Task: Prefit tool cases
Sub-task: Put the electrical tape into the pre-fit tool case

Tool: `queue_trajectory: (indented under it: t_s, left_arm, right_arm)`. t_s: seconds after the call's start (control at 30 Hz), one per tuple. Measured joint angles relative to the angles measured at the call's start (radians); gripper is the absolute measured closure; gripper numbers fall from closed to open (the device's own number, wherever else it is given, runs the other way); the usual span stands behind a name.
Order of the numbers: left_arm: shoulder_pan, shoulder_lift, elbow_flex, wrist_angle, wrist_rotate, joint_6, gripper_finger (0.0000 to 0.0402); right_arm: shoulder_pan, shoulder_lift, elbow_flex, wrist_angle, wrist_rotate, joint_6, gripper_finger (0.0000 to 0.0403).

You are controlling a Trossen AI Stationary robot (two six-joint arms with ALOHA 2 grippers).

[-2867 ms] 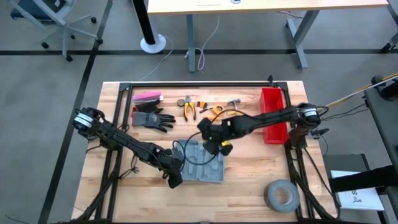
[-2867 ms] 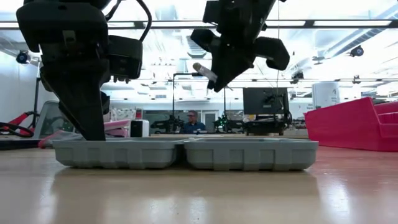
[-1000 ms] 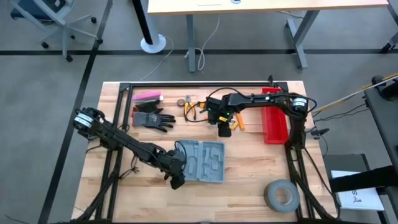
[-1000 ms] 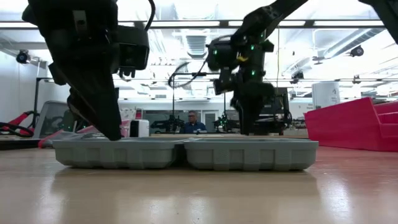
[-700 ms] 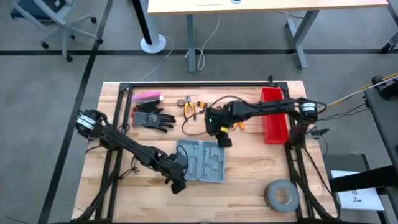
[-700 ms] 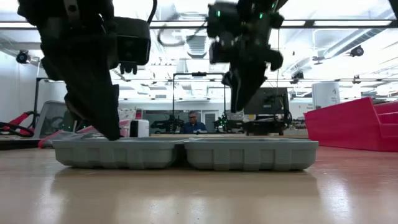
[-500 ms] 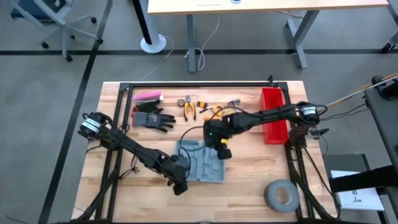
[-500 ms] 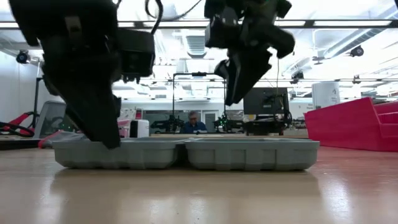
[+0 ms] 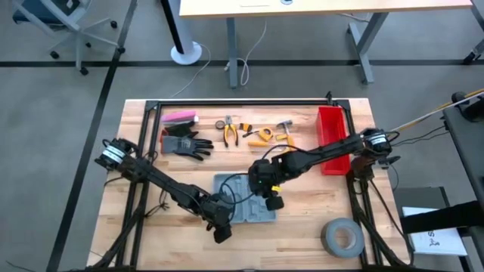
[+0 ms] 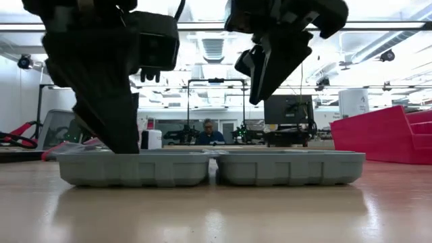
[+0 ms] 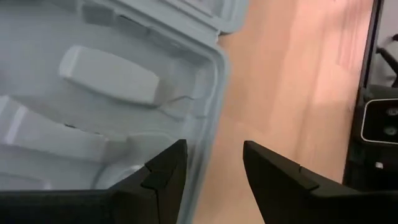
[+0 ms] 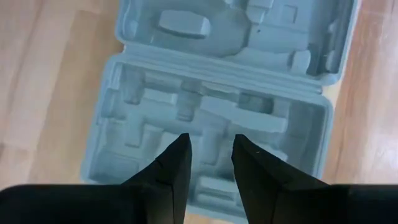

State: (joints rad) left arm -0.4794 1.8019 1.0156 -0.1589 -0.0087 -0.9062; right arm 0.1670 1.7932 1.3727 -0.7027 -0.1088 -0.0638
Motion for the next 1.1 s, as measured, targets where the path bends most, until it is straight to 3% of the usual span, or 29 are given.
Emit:
queue_trajectory:
  t_s: [0.27,0.37,0.73,1.1]
  left_arm:
    - [-0.022,-0.002,0.049,0.006,-0.003,-0.021,0.0237]
    - [-0.022,-0.003,0.097,-0.032,-0.050,0.023,0.0237]
    - [0.010,-0.003,0.301,-0.370,-0.496,0.113,0.0237]
    - [0.172,-0.004,0.345,-0.452,-0.497,0.131,0.0237]
  right_arm:
    - [0.009,-0.069,-0.001,-0.069,0.062,0.074,0.0303]
    - [0.016,-0.132,-0.001,-0.067,0.087,0.081,0.0309]
    - [0.051,-0.390,-0.050,-0.003,0.138,0.148,0.0315]
    - [0.153,-0.561,-0.161,0.119,0.158,0.264,0.0300]
